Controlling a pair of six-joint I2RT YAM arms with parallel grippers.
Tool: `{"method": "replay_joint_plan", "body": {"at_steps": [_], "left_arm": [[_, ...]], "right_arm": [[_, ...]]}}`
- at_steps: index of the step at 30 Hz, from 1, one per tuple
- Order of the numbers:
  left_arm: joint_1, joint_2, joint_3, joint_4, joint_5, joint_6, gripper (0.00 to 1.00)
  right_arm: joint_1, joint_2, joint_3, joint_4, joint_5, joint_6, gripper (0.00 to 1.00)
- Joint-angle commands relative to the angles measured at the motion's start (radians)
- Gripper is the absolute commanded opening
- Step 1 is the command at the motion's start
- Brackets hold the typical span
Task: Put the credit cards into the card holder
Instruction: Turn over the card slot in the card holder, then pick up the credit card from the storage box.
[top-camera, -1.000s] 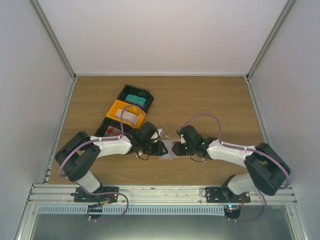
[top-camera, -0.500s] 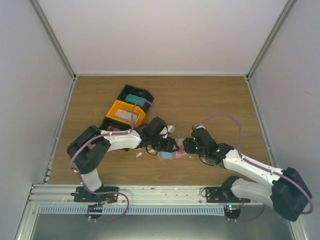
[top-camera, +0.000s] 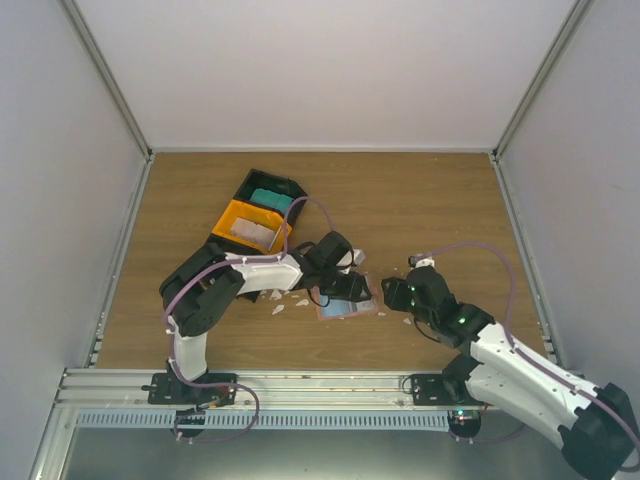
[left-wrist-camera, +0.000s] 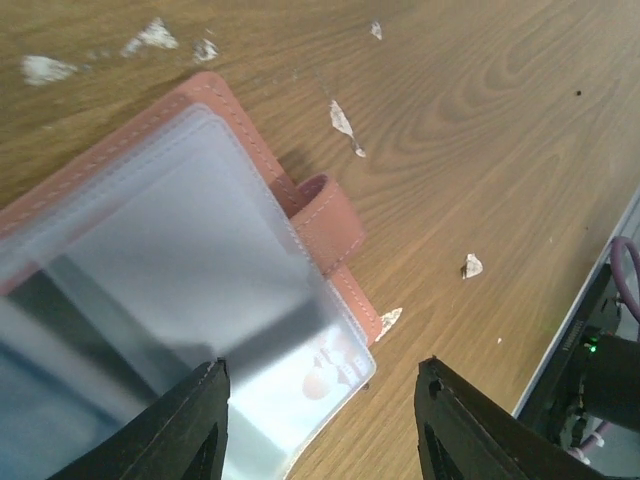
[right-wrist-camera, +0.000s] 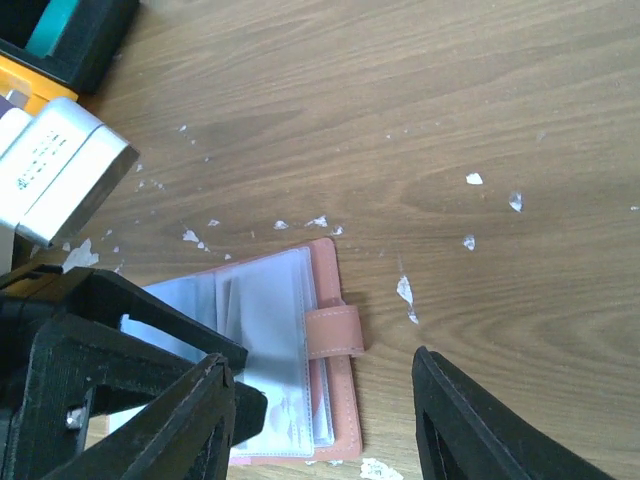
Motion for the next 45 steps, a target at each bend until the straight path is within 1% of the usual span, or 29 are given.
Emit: {"method": "replay_joint_plan", "body": {"at_steps": [1, 5, 8, 11, 15, 17, 20, 22, 25, 29, 32, 37, 43, 45], "left_arm": [[0.000, -0.088, 0.033, -0.031, -0.118, -0.009, 0.53], [0.018, -0.174, 0.035, -0.100, -0.258, -0.002, 0.54], [0.058, -0.250, 0.041, -0.168, -0.347, 0.015, 0.55], [0.114, -0.327, 0.066, -0.235, -0.413, 0.060, 0.61], [0.213, -0.353, 0.134, -0.365, -0.498, 0.134, 0.70], [0.267, -0.343, 0.160, -0.419, -0.483, 0.175, 0.67], [0.328, -0.317, 0.170, -0.475, -0.487, 0.216, 0.57], [0.361, -0.302, 0.164, -0.487, -0.487, 0.242, 0.54], [0.404, -0.268, 0.164, -0.493, -0.475, 0.275, 0.54], [0.440, -0.200, 0.186, -0.501, -0.429, 0.324, 0.61], [0.445, -0.123, 0.221, -0.525, -0.433, 0.357, 0.63], [0.448, -0.010, 0.298, -0.574, -0.491, 0.389, 0.63], [0.449, 0.066, 0.359, -0.596, -0.475, 0.415, 0.64], [0.450, 0.088, 0.373, -0.616, -0.446, 0.426, 0.62]], "right_arm": [[-0.010, -0.011, 0.001, 0.008, -0.025, -0.062, 0.50], [-0.013, 0.040, 0.026, 0.030, -0.081, -0.110, 0.50], [-0.018, 0.131, 0.077, 0.036, -0.122, -0.154, 0.52], [-0.025, 0.220, 0.140, 0.043, -0.146, -0.194, 0.53], [-0.040, 0.320, 0.204, 0.097, -0.177, -0.217, 0.54], [-0.048, 0.377, 0.232, 0.131, -0.207, -0.223, 0.54], [-0.051, 0.465, 0.283, 0.155, -0.229, -0.228, 0.54], [-0.052, 0.509, 0.297, 0.168, -0.246, -0.227, 0.54], [-0.052, 0.547, 0.300, 0.193, -0.274, -0.230, 0.54], [-0.052, 0.585, 0.300, 0.204, -0.292, -0.233, 0.54], [-0.052, 0.602, 0.295, 0.207, -0.297, -0.232, 0.54], [-0.052, 0.613, 0.280, 0.212, -0.299, -0.231, 0.54], [-0.052, 0.617, 0.255, 0.219, -0.301, -0.223, 0.54], [-0.052, 0.621, 0.251, 0.220, -0.300, -0.221, 0.54]]}}
